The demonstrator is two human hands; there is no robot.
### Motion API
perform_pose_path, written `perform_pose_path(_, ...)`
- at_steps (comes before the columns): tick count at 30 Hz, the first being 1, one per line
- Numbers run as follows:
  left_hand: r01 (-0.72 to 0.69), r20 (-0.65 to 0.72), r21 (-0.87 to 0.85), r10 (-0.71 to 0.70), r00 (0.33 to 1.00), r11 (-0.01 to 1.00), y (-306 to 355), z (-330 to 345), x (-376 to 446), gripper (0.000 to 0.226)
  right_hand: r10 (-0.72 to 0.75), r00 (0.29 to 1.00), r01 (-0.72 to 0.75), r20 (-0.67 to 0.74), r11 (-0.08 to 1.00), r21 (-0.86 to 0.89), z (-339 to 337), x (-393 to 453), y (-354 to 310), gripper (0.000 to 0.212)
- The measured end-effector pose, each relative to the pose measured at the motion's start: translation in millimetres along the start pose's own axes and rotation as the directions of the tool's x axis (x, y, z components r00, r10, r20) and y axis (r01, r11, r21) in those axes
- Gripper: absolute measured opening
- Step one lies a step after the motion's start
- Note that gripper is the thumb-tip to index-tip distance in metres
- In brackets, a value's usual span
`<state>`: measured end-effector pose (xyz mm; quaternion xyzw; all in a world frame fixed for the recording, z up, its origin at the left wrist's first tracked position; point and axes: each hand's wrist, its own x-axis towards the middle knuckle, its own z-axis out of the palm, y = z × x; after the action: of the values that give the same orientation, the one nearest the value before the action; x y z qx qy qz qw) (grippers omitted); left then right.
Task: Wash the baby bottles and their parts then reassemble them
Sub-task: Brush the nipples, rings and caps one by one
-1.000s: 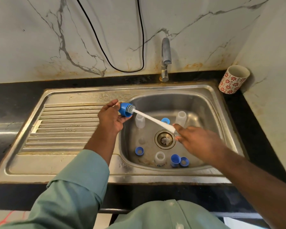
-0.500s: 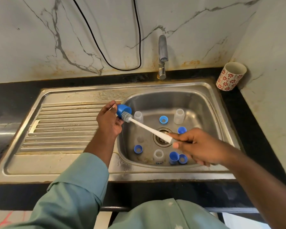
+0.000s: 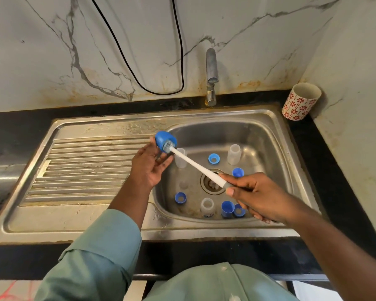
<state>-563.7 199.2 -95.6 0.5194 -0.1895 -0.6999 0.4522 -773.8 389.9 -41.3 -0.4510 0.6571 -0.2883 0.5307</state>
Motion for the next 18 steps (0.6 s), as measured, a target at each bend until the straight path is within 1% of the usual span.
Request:
perform_pose_path(2, 0.027, -0.028, 0.148, -0.023, 0.999, 0.989, 7, -3, 2, 0.041, -0.002, 1.0, 0.0, -0.018, 0.992, -0.126, -4, 0, 0, 0.028)
perform_pose_path(4, 0.058, 0.011, 0.239, -0.062, 0.998, 0.969, 14, 1, 3, 0.046, -0.042, 0.999, 0.034, -0.021, 0.959, -0.283, -9, 1, -2, 0.029)
perform_pose_path(6, 0.041, 0.02, 0.306, -0.049, 0.999, 0.951, 18, 14, 0, 0.047, -0.071, 0.997, 0.049, -0.033, 0.897, -0.439, -11, 4, -6, 0.036)
perform_pose_path(7, 0.023, 0.007, 0.32, -0.027, 1.0, 0.947, 17, 20, 0, 0.044, -0.089, 0.995, 0.059, -0.042, 0.879, -0.473, -12, 4, -9, 0.038)
perform_pose_path(8, 0.013, -0.007, 0.304, -0.011, 1.0, 0.952, 15, 26, -1, 0.042, -0.106, 0.993, 0.072, -0.047, 0.88, -0.47, -12, 5, -11, 0.038)
perform_pose_path(9, 0.01, -0.007, 0.244, -0.008, 1.0, 0.97, 13, 31, -2, 0.038, -0.12, 0.992, 0.087, -0.051, 0.899, -0.428, -12, 5, -12, 0.037)
perform_pose_path(10, 0.016, 0.017, 0.138, -0.018, 1.0, 0.99, 12, 34, -2, 0.033, -0.123, 0.991, 0.097, -0.059, 0.938, -0.334, -12, 5, -12, 0.036)
perform_pose_path(11, 0.026, 0.07, 0.008, -0.026, 0.997, 1.0, 11, 36, -4, 0.027, -0.108, 0.992, 0.095, -0.066, 0.979, -0.18, -9, 3, -12, 0.036)
perform_pose_path(12, 0.033, 0.14, -0.122, -0.016, 0.99, 0.992, 11, 35, -4, 0.023, -0.081, 0.995, 0.081, -0.063, 0.997, 0.002, -7, 2, -11, 0.036)
perform_pose_path(13, 0.036, 0.201, -0.23, 0.011, 0.98, 0.973, 11, 35, -3, 0.022, -0.053, 0.998, 0.06, -0.044, 0.981, 0.183, -3, -1, -12, 0.036)
perform_pose_path(15, 0.028, 0.27, -0.348, 0.071, 0.96, 0.937, 15, 35, -2, 0.027, -0.05, 0.999, 0.047, -0.006, 0.879, 0.475, 6, -3, -14, 0.036)
perform_pose_path(16, 0.016, 0.282, -0.362, 0.093, 0.955, 0.932, 17, 35, -2, 0.027, -0.058, 0.998, 0.052, -0.007, 0.828, 0.559, 12, -3, -16, 0.036)
perform_pose_path(17, 0.0, 0.284, -0.359, 0.109, 0.953, 0.933, 21, 36, -1, 0.027, -0.063, 0.998, 0.061, -0.018, 0.804, 0.592, 16, -2, -18, 0.035)
perform_pose_path(18, -0.021, 0.273, -0.344, 0.121, 0.954, 0.939, 24, 37, -1, 0.027, -0.053, 0.998, 0.069, -0.044, 0.814, 0.577, 21, 0, -20, 0.033)
